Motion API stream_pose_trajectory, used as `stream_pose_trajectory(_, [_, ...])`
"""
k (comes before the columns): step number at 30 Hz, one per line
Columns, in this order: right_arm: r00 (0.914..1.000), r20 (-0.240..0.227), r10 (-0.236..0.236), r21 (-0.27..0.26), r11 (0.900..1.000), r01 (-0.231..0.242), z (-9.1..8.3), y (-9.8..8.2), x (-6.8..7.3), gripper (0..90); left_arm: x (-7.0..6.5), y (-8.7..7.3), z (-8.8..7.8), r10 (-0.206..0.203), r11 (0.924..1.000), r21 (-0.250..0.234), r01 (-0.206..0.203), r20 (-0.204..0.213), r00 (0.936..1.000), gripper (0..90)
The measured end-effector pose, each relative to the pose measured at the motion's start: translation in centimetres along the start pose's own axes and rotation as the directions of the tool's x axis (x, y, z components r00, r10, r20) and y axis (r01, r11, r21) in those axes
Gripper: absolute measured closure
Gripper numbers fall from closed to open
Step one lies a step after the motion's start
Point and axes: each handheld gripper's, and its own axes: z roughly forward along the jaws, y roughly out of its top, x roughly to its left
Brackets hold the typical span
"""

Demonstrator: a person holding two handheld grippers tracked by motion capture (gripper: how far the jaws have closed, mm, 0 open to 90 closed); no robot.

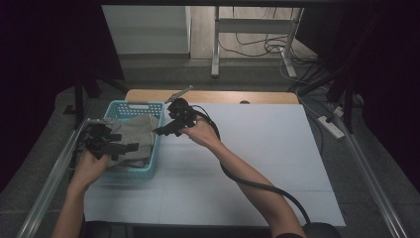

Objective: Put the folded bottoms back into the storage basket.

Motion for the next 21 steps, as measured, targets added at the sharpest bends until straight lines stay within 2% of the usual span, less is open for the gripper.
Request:
stream_pose_trajectory(2, [1.0, -0.002, -0.001, 0.001, 1.0, 0.001, -0.2, -0.3, 0.1, 6.8, -0.2, 0.0, 0.2, 0.008, 1.0, -0.002, -0.008, 0.009, 0.9999, 0.0])
stream_pose_trajectory(5, [0.9999, 0.002, -0.014, -0.004, 1.0, 0.014, -0.4, -0.6, 0.3, 4.8, -0.5, 0.1, 0.5, 0.011, 0.9997, 0.021, -0.012, 0.032, 0.9994, 0.0])
stream_pose_trajectory(7, [0.9997, 0.002, -0.023, -0.002, 1.0, 0.023, -0.7, -0.8, 0.4, 3.6, -0.5, 0.2, 0.7, 0.033, 0.9992, 0.019, -0.034, 0.051, 0.9981, 0.0])
stream_pose_trajectory(11, [0.9998, -0.005, -0.021, -0.007, 1.0, 0.021, -1.1, -1.3, 0.7, 3.2, -0.9, 0.4, 1.0, 0.013, 0.9997, 0.018, -0.015, 0.059, 0.9982, 0.0])
stream_pose_trajectory(13, [0.9995, -0.004, -0.031, -0.005, 0.999, 0.031, -1.3, -1.6, 0.8, 3.2, -1.2, 0.5, 1.1, 0.022, 0.9997, 0.011, -0.023, 0.06, 0.998, 0.0])
stream_pose_trajectory(17, [0.9997, -0.009, -0.024, 0.002, 1.0, 0.024, -1.6, -2.2, 1.0, 3.1, -1.7, 0.7, 1.4, 0.034, 0.999, 0.026, -0.035, 0.051, 0.9981, 0.6])
stream_pose_trajectory(21, [0.9994, -0.003, -0.033, 0.016, 0.999, 0.033, -1.8, -2.9, 1.2, 2.6, -2.0, 0.7, 1.6, 0.026, 0.9995, 0.017, -0.027, 0.061, 0.9978, 1.5])
